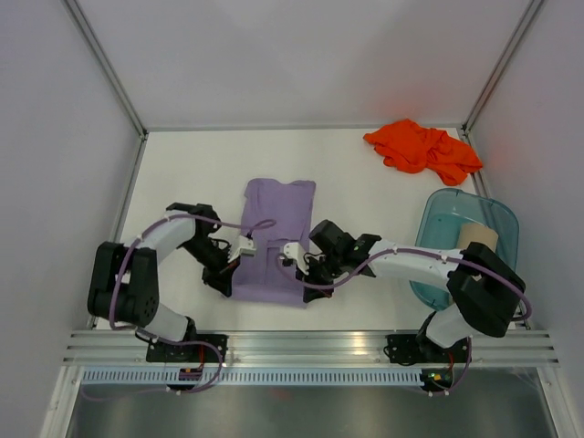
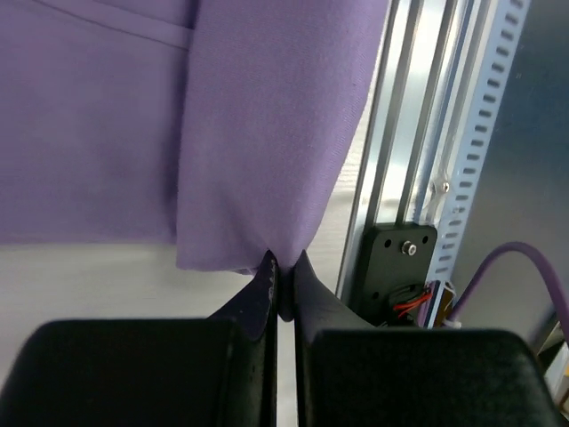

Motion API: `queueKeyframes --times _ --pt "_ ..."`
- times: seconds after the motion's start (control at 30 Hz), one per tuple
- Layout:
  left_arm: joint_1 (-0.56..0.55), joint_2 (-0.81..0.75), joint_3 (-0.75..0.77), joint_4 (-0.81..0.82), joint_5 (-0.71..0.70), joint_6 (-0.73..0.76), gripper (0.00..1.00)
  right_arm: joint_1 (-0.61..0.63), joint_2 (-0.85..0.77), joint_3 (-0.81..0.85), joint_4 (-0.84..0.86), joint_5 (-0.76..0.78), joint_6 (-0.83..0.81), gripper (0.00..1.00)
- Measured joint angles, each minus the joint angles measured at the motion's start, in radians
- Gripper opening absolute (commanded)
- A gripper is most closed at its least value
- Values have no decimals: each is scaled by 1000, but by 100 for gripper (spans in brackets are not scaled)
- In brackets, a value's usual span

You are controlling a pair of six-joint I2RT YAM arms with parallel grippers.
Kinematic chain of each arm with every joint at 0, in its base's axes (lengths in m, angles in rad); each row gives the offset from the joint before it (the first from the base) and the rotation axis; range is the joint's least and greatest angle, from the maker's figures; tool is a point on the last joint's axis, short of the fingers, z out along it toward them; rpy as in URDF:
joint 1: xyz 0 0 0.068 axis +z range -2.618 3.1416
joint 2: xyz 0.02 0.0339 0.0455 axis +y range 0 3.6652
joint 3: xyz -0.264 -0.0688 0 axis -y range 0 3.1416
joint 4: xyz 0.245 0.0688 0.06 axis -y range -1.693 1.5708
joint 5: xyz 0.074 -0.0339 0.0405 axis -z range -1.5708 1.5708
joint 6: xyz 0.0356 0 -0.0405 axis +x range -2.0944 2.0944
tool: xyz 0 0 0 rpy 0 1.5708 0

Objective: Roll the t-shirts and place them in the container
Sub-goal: Roll the tshirt

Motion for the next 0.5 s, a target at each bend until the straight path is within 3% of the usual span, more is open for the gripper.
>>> queueKeyframes --times 0.17,0.3,0.4,0.5 --pt "66 161 166 -15 51 -17 3 -88 57 4 50 -60 72 0" --pt "86 232 215 19 51 -46 3 -165 134 47 76 -65 121 0" --pt "101 285 216 45 46 -69 7 -206 196 81 95 -48 150 4" --pt "115 348 229 62 45 -94 18 -219 231 99 114 -33 175 11"
